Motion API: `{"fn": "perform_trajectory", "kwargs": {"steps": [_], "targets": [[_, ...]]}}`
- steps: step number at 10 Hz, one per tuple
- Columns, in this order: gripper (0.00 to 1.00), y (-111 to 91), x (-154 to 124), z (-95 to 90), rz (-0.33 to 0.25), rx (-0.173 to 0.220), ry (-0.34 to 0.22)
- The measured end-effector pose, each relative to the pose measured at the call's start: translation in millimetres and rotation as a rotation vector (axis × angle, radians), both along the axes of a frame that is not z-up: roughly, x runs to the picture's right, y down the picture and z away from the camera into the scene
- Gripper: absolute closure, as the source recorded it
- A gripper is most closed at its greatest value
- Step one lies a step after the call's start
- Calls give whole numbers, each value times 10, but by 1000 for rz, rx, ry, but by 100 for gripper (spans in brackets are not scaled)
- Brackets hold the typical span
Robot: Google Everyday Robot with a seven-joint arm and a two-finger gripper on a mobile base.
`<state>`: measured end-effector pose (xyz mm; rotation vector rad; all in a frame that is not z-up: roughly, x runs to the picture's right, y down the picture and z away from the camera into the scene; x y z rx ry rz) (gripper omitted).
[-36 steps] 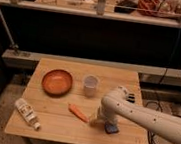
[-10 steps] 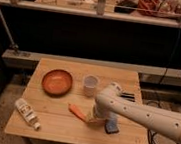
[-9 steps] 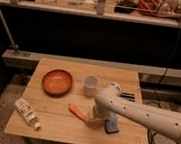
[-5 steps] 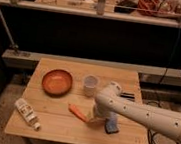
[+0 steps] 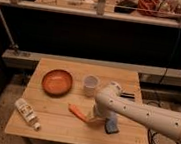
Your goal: Wipe the white sponge on the table
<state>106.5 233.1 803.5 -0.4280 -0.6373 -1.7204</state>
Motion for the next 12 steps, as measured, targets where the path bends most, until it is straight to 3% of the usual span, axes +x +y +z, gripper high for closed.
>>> {"fn": "perform_trajectory", "kwargs": {"steps": [2, 6, 9, 12], "targets": [[20, -23, 194, 17, 54, -3, 31], [20, -28, 845, 123, 170, -21, 125], [20, 137, 974, 347, 207, -60, 145], [20, 170, 987, 371, 208, -59, 148]]}}
